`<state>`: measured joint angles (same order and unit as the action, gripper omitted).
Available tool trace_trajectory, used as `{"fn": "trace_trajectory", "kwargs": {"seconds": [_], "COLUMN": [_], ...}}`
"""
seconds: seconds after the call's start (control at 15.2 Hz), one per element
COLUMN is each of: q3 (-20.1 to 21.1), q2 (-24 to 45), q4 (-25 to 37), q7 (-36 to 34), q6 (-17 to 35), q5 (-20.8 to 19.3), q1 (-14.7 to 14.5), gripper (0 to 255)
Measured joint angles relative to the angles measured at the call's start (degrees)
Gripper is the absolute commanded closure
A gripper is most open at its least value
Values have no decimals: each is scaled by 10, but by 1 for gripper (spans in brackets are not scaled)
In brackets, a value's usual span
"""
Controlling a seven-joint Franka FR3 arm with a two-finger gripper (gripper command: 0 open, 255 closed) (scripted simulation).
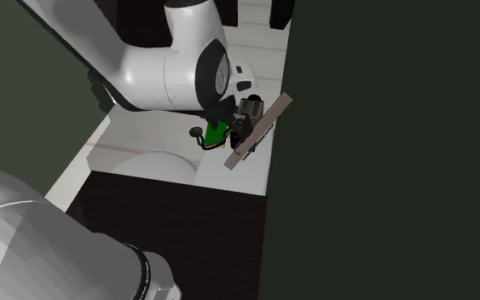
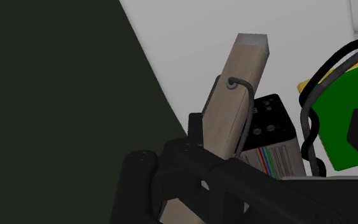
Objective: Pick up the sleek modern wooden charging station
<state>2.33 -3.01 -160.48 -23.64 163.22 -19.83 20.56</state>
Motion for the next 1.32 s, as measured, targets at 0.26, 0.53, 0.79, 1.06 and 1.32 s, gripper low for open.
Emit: {"fn": "trace_trajectory", "kwargs": {"seconds": [0.26, 0.53, 0.79, 1.06, 1.32], "q3": [-57, -111, -166, -178, -179], "q2": [122, 175, 221, 230, 230], "q4": [59, 84, 102, 105, 105], "q7": [-167, -246, -304, -314, -315], "q6": [85, 122, 157, 164, 165], "q5": [-186, -266, -320, -329, -330], "q1": [4, -34, -81, -92, -93], "gripper": [0, 0, 0, 255, 255]}}
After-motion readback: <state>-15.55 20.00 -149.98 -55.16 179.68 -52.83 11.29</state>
